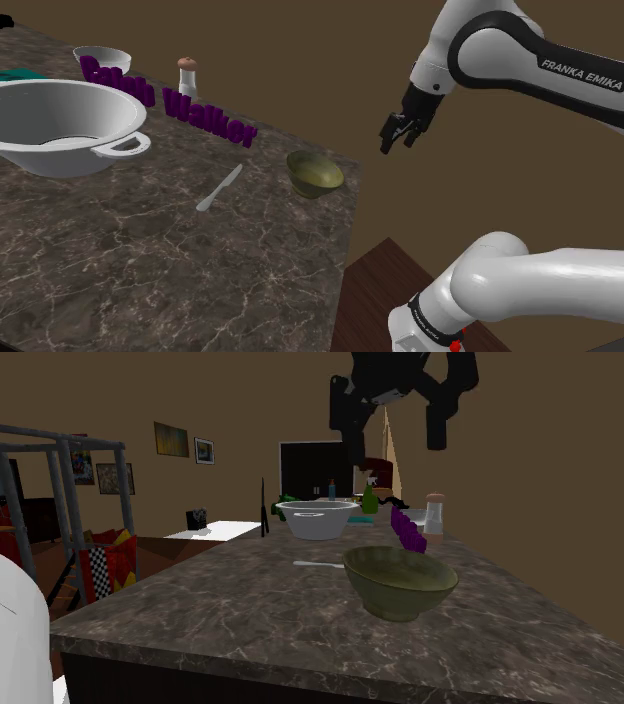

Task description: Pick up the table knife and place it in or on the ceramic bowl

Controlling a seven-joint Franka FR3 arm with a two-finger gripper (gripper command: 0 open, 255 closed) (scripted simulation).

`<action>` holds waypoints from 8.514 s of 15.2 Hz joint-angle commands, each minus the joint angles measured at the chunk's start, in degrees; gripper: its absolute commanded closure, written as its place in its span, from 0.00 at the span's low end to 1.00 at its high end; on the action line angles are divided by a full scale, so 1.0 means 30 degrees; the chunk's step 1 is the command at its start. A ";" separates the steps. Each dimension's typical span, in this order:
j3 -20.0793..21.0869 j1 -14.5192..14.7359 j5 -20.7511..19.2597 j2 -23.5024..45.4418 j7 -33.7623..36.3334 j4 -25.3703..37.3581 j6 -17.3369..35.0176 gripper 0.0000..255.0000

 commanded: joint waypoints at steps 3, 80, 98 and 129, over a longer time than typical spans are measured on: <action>0.0728 0.0021 0.0653 0.0433 0.1496 -0.0350 0.0743 0.00; 0.7682 0.1129 -0.1438 2.0881 2.5581 1.3213 0.8403 1.00; 0.7762 -0.0020 -0.0012 1.8195 2.4070 1.3534 0.5671 1.00; 0.4116 -0.3564 0.3916 0.9692 1.5371 0.1059 0.9891 1.00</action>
